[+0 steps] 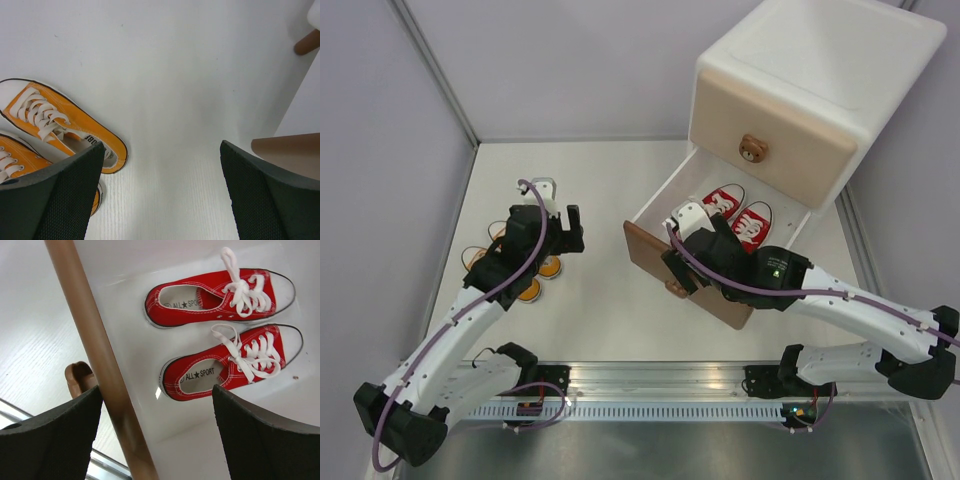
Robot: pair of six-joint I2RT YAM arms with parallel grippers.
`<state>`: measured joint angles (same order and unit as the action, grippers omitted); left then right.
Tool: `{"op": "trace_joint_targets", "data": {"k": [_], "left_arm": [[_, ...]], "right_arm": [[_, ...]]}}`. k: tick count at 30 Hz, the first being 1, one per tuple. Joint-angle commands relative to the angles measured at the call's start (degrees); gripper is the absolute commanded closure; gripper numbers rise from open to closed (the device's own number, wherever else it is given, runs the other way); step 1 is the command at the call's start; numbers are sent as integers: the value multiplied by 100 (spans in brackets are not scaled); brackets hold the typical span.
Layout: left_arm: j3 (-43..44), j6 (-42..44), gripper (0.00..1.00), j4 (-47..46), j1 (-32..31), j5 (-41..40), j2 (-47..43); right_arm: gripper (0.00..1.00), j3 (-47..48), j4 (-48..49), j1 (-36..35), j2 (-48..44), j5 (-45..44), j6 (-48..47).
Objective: Place and organize the shoes in the shoe cabinet
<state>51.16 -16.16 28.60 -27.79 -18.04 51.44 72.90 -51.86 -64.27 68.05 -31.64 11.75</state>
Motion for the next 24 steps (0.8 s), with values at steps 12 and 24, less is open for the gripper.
{"op": "trace_joint_targets", "data": {"k": [12, 24], "left_arm": [[-493, 404, 2, -478, 116, -455, -319], [-519, 412, 2, -487, 107, -446, -301]], "right_arm": [[7, 207, -106, 635, -275, -2091, -340], [8, 461, 105, 855, -477, -2448, -331]]}}
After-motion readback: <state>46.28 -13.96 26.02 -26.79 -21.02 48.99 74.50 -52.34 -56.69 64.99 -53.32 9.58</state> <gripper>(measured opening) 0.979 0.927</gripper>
